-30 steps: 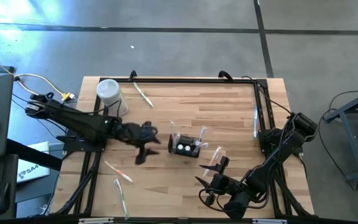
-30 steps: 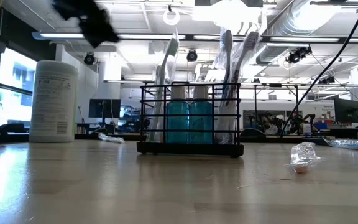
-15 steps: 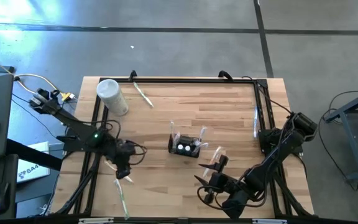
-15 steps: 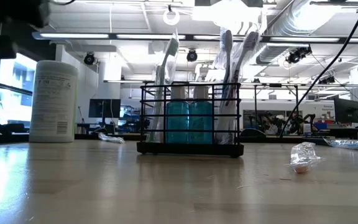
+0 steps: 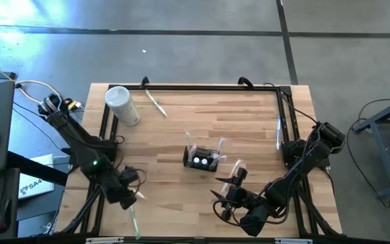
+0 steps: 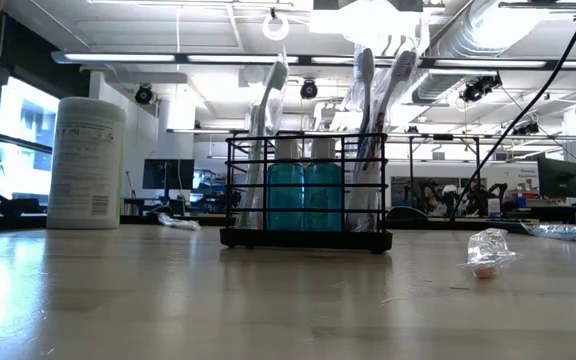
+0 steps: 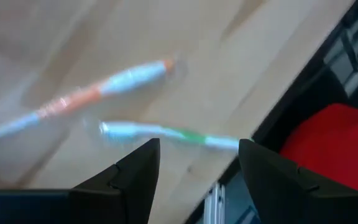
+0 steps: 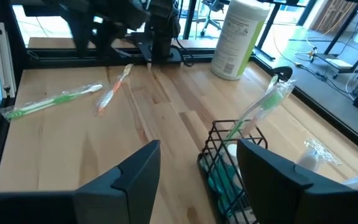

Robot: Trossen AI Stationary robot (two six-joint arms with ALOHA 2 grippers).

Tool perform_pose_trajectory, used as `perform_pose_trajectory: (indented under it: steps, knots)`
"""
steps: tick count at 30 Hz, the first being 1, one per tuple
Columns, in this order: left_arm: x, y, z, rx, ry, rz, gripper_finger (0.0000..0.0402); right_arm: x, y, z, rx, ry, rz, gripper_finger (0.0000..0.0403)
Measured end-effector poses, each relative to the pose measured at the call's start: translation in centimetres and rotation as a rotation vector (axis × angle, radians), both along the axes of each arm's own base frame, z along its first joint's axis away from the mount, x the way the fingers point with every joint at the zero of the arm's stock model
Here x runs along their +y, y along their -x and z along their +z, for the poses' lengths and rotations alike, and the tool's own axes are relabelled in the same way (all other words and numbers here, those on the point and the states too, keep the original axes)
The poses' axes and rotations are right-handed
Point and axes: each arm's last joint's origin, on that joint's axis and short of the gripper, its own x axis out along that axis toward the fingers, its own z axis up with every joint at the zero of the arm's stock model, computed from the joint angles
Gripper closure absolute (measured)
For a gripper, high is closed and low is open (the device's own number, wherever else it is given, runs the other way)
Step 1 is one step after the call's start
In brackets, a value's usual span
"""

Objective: Pick & Place toothbrushing station
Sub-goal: Put the bottom green toothbrush into the mesh organizer

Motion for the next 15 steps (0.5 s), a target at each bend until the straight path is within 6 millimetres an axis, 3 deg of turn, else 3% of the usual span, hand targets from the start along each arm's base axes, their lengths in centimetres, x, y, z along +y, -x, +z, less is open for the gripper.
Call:
perform_pose_trajectory:
  steps: [5,12,15]
  knots:
    - [-1.7,0.4,-1.0,0.044,0.009,0.058,0.0186,0.0,0.0,0.0,0.004,0.003,0.001,0.0199]
    - [-4.4,0.5,-3.6,0.244,0.096,0.363,0.0186,0.1,0.0,-0.1,0.019,-0.012,0.021,0.0199]
    - [-5.8,0.4,-4.5,0.315,0.167,0.404,0.0186,0.1,0.0,-0.1,0.028,-0.021,0.032,0.0199]
